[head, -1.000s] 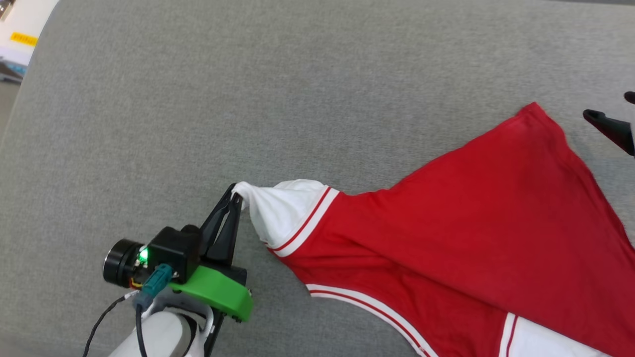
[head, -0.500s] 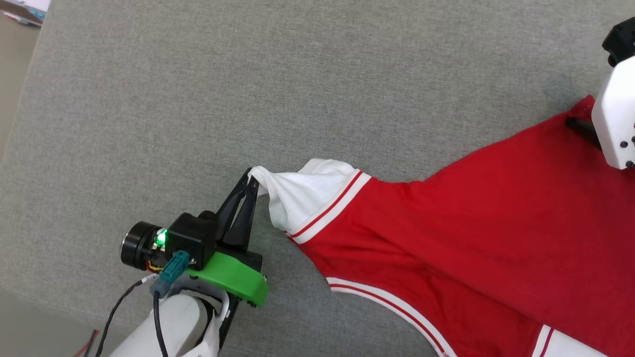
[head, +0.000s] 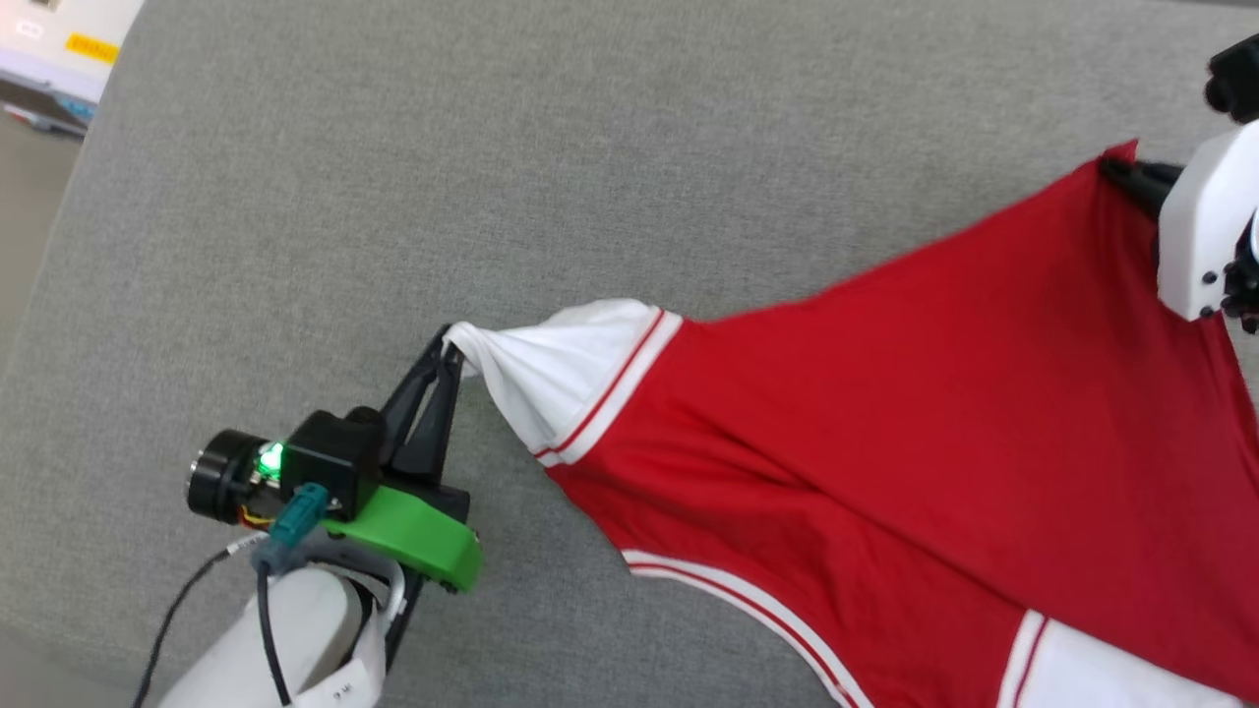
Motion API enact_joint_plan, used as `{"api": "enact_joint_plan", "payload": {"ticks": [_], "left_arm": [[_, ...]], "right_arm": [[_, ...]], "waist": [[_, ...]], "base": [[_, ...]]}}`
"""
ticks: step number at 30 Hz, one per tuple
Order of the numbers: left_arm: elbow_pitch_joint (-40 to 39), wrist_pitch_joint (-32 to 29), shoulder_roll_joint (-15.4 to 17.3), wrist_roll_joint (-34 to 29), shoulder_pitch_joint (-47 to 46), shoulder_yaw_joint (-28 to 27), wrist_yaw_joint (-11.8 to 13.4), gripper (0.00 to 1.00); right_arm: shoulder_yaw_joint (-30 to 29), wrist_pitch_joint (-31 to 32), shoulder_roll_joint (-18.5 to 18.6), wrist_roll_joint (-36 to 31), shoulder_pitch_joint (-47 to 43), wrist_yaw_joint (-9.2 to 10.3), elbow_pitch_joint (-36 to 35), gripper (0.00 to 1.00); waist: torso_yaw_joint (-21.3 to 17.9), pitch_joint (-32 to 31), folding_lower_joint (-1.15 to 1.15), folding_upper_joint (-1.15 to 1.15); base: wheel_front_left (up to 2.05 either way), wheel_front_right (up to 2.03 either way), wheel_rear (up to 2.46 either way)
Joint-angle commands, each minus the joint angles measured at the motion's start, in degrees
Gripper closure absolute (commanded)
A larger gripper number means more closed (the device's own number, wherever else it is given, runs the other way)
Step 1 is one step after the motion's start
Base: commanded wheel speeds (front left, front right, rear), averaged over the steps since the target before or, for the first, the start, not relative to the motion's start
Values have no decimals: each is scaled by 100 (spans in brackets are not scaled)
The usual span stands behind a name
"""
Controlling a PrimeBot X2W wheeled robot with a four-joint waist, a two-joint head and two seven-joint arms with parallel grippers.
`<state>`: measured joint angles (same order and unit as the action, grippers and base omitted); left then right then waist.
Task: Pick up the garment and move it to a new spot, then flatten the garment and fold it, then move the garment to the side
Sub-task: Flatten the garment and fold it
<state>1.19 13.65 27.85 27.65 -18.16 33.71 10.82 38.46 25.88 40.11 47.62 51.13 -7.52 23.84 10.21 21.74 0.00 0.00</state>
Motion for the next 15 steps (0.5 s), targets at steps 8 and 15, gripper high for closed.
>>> {"api": "enact_joint_plan", "payload": {"ticks": [8,15], "left_arm": [[-403,-247,466,-69,-1028,-417,-95,100],[-508,-611,653,-152,-2148,-587,-346,100]], "right_arm": [[-438,-1263,132,-252,5,3,-512,100],[-985,-1528,47,-499,53,3,-927,100]], "waist": [[-624,-896,0,0],[-821,-924,0,0]], "base": [[0,0,0],[0,0,0]]}}
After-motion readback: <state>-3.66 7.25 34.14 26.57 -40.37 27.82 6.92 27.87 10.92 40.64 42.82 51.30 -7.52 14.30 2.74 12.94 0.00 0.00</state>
